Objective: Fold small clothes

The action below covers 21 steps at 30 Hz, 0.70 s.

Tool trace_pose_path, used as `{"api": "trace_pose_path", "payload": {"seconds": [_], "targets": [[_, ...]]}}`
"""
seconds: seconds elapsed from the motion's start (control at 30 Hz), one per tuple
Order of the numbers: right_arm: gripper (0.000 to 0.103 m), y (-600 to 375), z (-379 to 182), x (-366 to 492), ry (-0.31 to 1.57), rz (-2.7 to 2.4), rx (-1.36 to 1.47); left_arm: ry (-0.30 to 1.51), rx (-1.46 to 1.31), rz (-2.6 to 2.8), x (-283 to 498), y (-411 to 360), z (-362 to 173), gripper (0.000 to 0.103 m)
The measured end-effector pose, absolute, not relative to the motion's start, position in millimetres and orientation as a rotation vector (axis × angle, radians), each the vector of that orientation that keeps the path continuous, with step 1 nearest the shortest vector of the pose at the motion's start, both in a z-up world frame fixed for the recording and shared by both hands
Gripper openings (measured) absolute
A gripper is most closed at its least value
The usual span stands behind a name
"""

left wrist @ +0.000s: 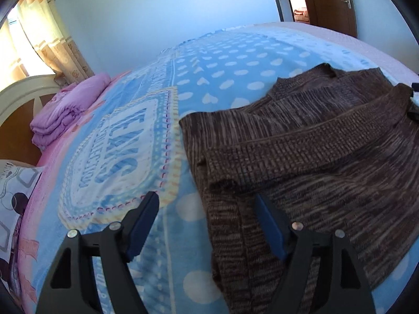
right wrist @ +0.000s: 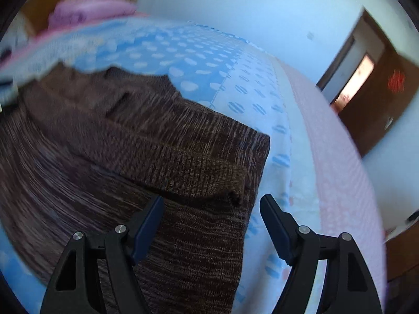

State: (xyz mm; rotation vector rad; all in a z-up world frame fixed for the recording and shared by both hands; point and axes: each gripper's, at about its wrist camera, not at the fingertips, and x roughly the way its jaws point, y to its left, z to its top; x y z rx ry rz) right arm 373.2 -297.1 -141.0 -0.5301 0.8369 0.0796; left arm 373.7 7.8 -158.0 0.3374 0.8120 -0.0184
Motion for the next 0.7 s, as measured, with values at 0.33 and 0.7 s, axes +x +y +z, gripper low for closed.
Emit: {"api": "trace_pose_path", "payload": {"seconds": [0.33, 0.7], "targets": [[0.076, -287.2, -115.1, 449.1, 0.758, -0.075, -0.685, 0.786, 0.339, 0.155, 433.6, 13.9, -142.0, 0.081], [0.076, -352.2, -90.6, 440.7, 0.781, -0.077, -0.364, 0.833, 0.170, 0.206, 425.5, 60.9, -143.7, 0.086]]}}
